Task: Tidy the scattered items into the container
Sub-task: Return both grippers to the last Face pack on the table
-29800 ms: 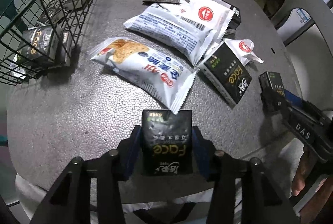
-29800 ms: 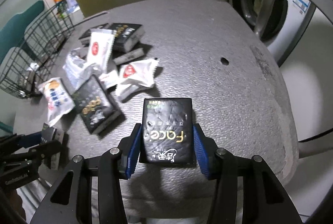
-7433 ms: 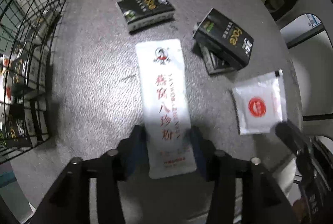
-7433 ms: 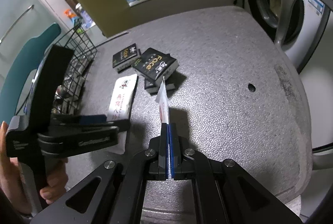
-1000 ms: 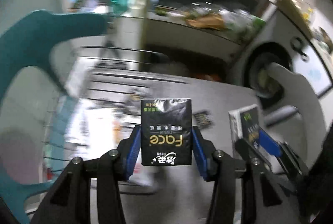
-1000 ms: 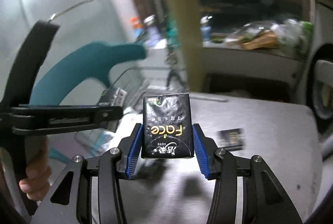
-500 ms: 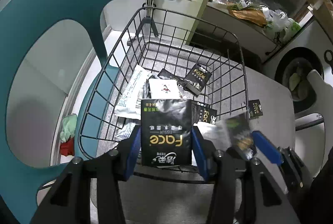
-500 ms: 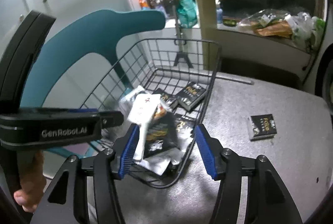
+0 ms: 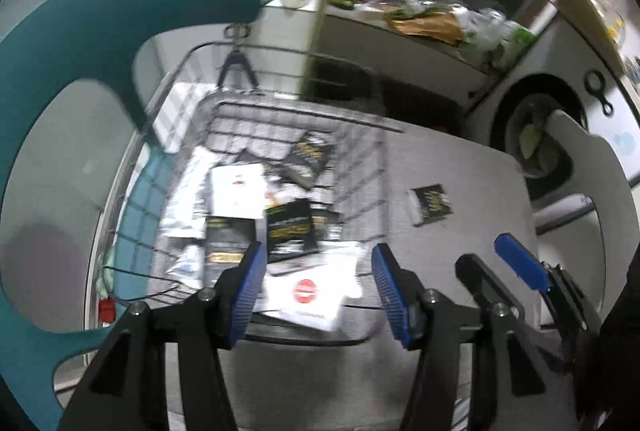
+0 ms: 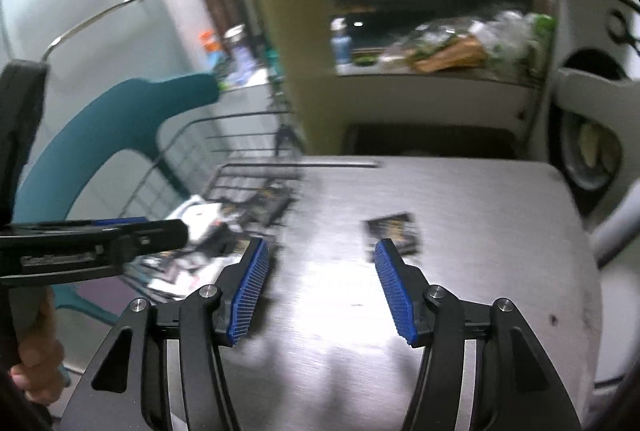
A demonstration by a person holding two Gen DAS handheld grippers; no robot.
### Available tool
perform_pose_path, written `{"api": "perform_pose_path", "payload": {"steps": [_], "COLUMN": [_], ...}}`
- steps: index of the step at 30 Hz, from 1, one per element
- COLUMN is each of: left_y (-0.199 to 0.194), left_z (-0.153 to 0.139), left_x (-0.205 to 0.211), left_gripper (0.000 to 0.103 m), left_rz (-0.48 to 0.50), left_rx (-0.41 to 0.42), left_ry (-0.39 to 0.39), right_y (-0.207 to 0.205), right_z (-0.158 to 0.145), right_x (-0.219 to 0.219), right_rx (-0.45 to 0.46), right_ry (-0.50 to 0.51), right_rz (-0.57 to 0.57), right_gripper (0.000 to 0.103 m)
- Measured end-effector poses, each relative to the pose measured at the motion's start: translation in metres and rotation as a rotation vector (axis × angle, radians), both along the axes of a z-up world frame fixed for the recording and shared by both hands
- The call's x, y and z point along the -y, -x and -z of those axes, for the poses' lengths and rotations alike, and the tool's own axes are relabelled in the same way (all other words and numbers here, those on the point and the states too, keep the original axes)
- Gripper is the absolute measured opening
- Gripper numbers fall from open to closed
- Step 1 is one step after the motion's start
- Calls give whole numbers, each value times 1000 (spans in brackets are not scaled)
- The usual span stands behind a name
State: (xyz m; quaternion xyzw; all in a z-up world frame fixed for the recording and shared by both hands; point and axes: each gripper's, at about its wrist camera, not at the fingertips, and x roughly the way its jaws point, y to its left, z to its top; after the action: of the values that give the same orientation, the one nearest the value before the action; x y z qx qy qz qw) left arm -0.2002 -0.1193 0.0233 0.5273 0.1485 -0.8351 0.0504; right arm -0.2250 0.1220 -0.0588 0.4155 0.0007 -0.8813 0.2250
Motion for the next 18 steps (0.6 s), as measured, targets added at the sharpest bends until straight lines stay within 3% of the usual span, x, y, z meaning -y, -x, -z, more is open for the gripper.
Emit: {"api": "perform_pose_path", "payload": {"steps": [5, 11, 14, 18], "left_y": [10, 20, 28, 36], "left_z": [-8, 18, 44, 80], "left_x": [-55, -121, -132, -135], "left_gripper": [65, 67, 67, 67], "left_rz": [101, 190, 153, 33], "left_rx": [-18, 32, 66, 93], "left_ry": [-27, -28, -29, -37], "right_y": [6, 18, 31, 48], "right_z": [17, 58, 85, 112], "right_x": [-47, -80, -87, -85], "right_rx": [26, 68, 83, 95], "right_ry": [-17, -75, -106, -103], "right_rz": [77, 108, 88, 51], "right_gripper": [56, 56, 56, 56]}}
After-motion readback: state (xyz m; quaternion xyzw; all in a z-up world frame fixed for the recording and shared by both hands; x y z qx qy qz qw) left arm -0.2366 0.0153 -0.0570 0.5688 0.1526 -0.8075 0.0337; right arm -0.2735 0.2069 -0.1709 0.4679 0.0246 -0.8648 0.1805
